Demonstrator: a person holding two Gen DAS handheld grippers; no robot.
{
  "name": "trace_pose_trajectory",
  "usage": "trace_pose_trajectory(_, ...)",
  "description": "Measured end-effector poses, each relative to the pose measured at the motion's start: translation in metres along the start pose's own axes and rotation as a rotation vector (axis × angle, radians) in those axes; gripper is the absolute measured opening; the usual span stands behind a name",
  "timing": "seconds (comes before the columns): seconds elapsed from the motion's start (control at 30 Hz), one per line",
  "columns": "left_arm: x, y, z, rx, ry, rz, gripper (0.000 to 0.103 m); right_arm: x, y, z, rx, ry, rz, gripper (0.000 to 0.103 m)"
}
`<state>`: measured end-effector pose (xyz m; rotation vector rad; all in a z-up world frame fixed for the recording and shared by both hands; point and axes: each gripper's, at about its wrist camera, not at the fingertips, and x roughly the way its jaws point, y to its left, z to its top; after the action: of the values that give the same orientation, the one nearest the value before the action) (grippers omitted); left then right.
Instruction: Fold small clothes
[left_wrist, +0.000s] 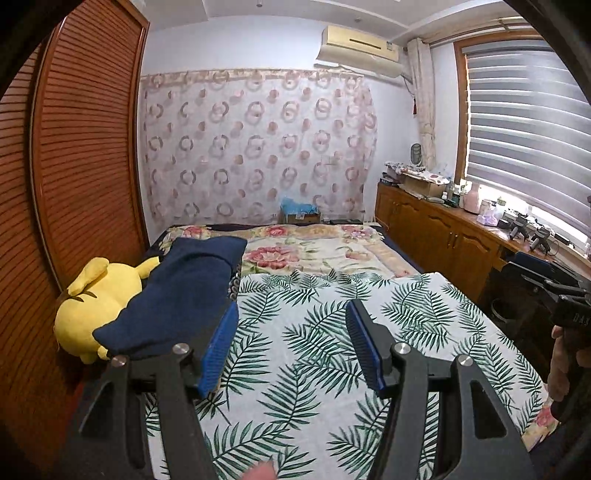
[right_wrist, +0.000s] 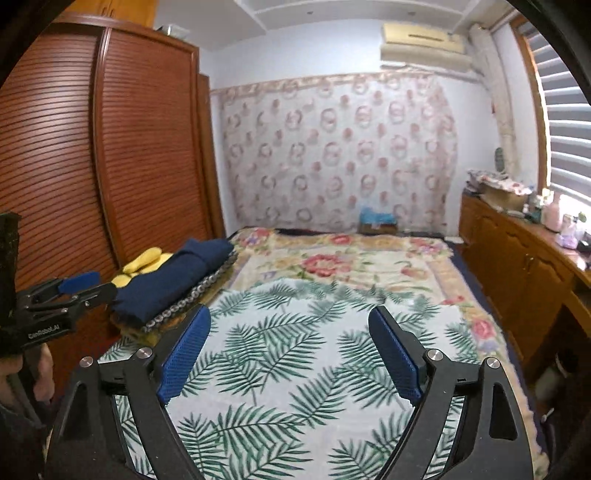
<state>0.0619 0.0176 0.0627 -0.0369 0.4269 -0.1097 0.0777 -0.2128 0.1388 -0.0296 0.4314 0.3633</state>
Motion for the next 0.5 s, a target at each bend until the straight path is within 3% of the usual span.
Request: trace_pose_trajectory(0.5, -0.006, -0.017, 0.000, 0.020, -0.008, 0.031, 0.060, -0.019, -0.007, -0.004, 0.015, -0.042, -0.034, 0.089)
